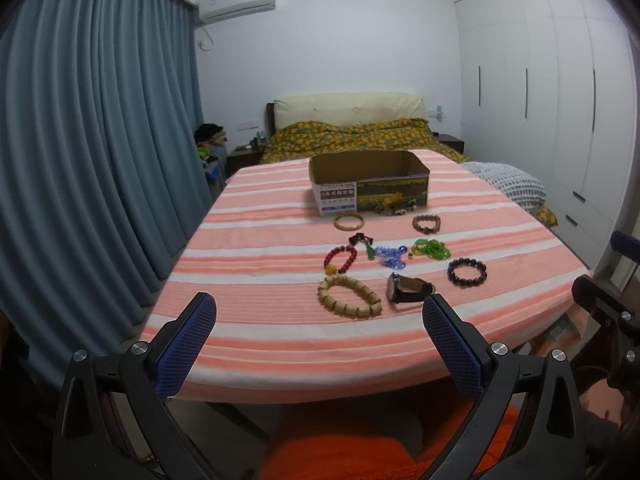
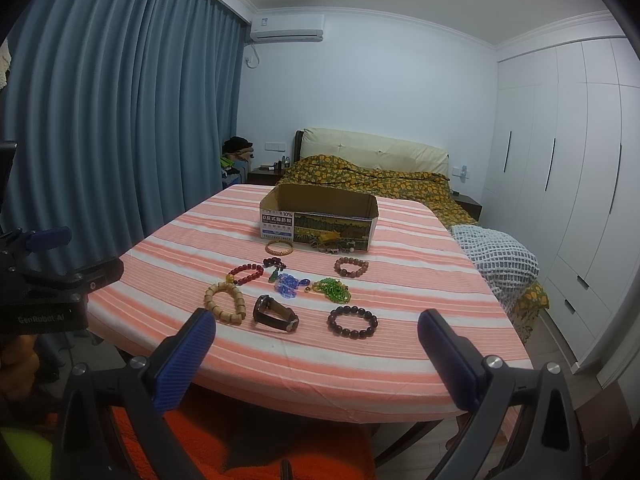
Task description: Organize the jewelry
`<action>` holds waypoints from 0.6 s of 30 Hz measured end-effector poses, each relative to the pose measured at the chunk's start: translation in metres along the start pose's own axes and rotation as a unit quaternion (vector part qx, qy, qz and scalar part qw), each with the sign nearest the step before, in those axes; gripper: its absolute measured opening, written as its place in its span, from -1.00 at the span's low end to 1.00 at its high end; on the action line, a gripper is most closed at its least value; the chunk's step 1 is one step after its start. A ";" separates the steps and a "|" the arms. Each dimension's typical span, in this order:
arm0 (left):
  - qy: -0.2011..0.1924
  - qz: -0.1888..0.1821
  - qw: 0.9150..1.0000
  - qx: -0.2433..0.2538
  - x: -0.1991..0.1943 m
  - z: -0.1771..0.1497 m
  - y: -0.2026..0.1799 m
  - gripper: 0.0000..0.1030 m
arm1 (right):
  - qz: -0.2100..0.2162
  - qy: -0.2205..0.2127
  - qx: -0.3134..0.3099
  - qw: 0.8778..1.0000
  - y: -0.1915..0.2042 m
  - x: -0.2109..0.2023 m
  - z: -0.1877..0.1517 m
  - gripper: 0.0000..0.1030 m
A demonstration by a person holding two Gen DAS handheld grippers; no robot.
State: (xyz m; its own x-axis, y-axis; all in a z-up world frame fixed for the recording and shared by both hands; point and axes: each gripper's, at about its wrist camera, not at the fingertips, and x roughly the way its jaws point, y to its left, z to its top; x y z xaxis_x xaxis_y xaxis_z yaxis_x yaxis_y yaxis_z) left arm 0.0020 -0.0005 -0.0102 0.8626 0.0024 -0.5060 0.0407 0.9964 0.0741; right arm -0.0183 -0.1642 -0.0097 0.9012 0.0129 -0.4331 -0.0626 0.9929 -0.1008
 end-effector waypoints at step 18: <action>0.007 -0.004 1.000 0.006 0.001 0.000 -0.001 0.99 | 0.000 -0.001 0.000 1.000 0.001 0.001 0.001 1.00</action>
State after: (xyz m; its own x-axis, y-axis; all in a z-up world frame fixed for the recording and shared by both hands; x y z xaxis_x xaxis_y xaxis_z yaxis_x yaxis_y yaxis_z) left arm 0.0029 -0.0017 -0.0109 0.8549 -0.0040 -0.5187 0.0531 0.9954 0.0799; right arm -0.0173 -0.1635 -0.0088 0.9025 0.0123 -0.4306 -0.0622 0.9928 -0.1020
